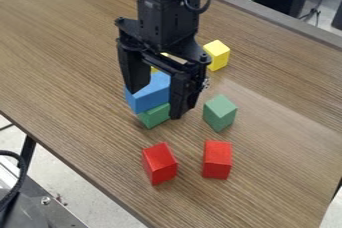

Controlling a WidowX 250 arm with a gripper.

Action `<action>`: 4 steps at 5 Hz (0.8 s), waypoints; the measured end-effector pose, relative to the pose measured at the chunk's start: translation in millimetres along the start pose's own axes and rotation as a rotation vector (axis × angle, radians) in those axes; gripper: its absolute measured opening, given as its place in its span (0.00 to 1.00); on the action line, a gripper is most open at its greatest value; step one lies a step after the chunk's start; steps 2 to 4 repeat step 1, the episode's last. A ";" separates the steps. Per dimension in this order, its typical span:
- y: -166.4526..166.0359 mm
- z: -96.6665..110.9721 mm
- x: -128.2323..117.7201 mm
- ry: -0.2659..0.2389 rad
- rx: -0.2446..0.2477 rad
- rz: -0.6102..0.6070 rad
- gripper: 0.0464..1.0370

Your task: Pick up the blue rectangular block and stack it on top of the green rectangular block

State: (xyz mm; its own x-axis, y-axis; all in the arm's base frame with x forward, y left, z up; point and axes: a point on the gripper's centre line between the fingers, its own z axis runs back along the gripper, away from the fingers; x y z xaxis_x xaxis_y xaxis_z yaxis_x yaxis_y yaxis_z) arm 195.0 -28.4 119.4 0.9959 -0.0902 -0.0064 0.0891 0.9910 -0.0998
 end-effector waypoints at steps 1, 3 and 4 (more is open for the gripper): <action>0.0 -0.3 0.0 0.002 0.000 0.003 0.96; 0.0 -0.3 0.0 0.002 0.000 0.003 0.96; 0.0 -0.3 0.0 0.002 0.000 0.003 0.96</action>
